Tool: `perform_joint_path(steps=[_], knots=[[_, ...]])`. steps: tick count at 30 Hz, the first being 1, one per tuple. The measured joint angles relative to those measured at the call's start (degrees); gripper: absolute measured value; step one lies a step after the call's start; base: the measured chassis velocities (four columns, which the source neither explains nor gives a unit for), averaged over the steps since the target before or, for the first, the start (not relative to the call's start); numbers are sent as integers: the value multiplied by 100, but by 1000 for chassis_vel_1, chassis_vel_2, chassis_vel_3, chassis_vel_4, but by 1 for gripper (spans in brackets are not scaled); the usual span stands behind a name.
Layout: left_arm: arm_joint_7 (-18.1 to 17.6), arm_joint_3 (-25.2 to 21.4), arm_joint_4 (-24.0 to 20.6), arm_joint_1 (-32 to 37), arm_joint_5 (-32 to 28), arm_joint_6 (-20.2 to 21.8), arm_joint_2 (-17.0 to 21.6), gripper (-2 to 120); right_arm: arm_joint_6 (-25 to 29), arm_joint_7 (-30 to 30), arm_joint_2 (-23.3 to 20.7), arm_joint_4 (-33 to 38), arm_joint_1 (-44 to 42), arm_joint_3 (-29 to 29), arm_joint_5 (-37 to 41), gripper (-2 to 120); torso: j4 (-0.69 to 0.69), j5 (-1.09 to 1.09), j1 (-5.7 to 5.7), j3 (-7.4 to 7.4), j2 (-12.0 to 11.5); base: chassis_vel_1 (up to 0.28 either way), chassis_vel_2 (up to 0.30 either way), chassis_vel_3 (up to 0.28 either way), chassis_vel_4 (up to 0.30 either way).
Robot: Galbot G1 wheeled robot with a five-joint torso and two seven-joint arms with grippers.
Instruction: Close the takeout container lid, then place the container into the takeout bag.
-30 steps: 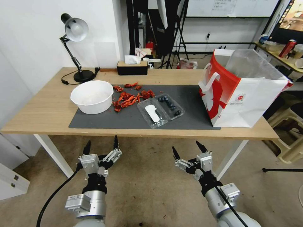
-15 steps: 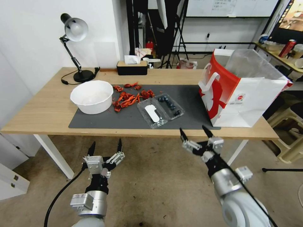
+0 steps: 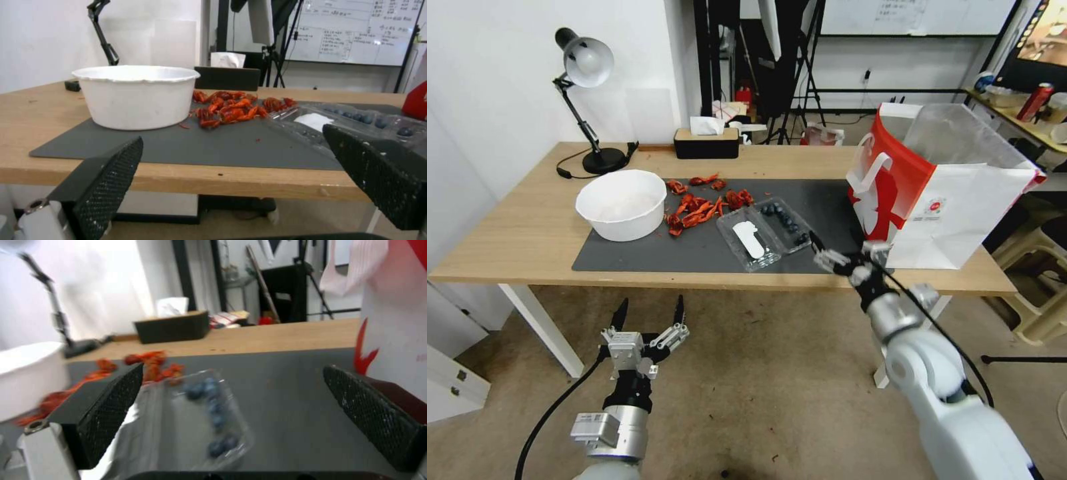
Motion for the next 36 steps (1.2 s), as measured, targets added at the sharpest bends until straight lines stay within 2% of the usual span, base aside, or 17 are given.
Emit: perform_joint_path(steps=[1,2,3,5,6,9,13,18,23,36], knots=[[3,-12,2,8,10,-6,-11,100,-371,235,-46,-18,190,-95,-10,100,-1,1,0,0,0,0,0,0,0],[3,-12,2,8,10,-6,-11,100,-371,235,-46,-18,190,-95,-10,100,-1,1,0,0,0,0,0,0,0],[4,-18,2,13,14,-11,-16,100,-589,369,-66,-21,284,-146,-11,100,-2,1,0,0,0,0,0,0,0],[7,-40,5,28,20,-24,-34,100,-1502,909,-135,-71,689,-408,54,100,-1,0,0,0,0,0,0,0,0],[7,-40,5,28,20,-24,-34,100,-1502,909,-135,-71,689,-408,54,100,-1,0,0,0,0,0,0,0,0],[8,-60,46,32,21,-42,-50,100,-2245,1291,-158,-237,1118,-696,150,100,-1,0,-1,0,0,0,0,0,0],[8,-74,116,28,19,-73,-52,100,-2648,1584,-160,-443,1564,-1010,269,100,-1,0,-1,0,0,0,0,0,0],[10,-73,158,29,18,-105,-68,100,-2804,1746,-169,-613,1853,-1194,353,100,-1,0,-1,0,0,0,0,0,0],[15,-75,206,19,18,-137,-73,100,-2840,1918,-197,-1132,2337,-1567,367,100,-1,1,-1,0,0,0,0,0,0],[-32,-40,326,-13,72,-236,-176,100,-2812,1842,-324,-1452,2557,-1823,427,100,-1,0,-2,0,1,0,0,0,0]])
